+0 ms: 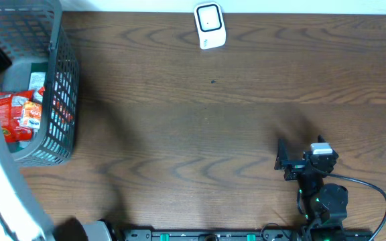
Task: Scan the item barcode
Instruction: 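Grasp the green-lidded jar with the left gripper and lift it, then carry the jar with the left gripper to the white scanner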
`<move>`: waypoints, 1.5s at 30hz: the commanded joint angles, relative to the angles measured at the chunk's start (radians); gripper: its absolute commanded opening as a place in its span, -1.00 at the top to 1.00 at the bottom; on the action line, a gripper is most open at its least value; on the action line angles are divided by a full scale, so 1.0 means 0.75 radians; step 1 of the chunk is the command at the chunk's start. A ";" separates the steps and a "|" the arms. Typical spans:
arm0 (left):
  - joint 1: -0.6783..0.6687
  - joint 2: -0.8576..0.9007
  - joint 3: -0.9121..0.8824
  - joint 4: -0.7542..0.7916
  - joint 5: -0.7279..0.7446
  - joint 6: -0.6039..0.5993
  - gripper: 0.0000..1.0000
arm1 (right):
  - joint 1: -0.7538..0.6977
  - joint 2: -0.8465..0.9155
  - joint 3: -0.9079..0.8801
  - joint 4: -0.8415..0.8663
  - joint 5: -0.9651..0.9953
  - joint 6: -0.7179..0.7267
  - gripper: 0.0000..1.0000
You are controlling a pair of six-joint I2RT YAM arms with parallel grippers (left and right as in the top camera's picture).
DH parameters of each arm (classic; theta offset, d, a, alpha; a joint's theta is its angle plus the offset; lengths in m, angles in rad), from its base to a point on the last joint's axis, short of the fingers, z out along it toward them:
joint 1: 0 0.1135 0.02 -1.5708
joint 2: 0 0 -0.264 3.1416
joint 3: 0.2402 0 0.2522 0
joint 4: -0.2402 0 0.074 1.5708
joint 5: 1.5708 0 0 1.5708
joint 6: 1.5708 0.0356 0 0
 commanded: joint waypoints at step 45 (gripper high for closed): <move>-1.489 0.961 -0.097 0.053 0.213 -0.211 -0.03 | -0.007 -0.002 -0.002 -0.005 0.012 0.018 -0.99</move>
